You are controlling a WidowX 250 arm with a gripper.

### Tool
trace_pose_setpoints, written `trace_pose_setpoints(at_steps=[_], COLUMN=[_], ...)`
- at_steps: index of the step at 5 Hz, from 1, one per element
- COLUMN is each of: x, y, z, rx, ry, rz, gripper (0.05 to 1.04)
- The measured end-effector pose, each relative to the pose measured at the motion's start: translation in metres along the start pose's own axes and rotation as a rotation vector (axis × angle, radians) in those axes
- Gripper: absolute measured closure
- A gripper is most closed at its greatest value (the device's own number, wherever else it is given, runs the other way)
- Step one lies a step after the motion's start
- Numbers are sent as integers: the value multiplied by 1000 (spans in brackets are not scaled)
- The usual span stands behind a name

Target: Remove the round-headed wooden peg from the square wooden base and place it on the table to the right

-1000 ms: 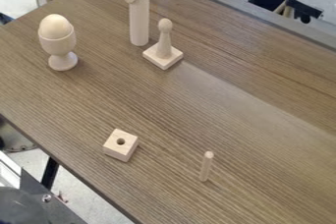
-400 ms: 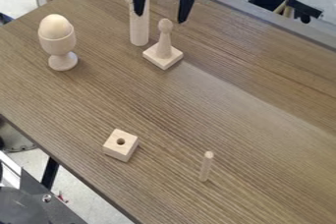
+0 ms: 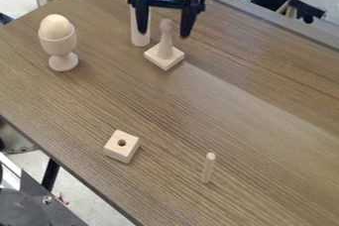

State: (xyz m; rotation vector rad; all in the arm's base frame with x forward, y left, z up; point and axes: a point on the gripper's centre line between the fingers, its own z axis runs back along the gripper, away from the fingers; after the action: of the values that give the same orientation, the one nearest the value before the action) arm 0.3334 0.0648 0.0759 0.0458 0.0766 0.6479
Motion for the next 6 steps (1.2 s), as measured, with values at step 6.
trace_pose_setpoints(at_steps=[6], x=[7], y=[-24], z=[18], rx=[32], ry=[-147], rz=[-78], gripper=[734])
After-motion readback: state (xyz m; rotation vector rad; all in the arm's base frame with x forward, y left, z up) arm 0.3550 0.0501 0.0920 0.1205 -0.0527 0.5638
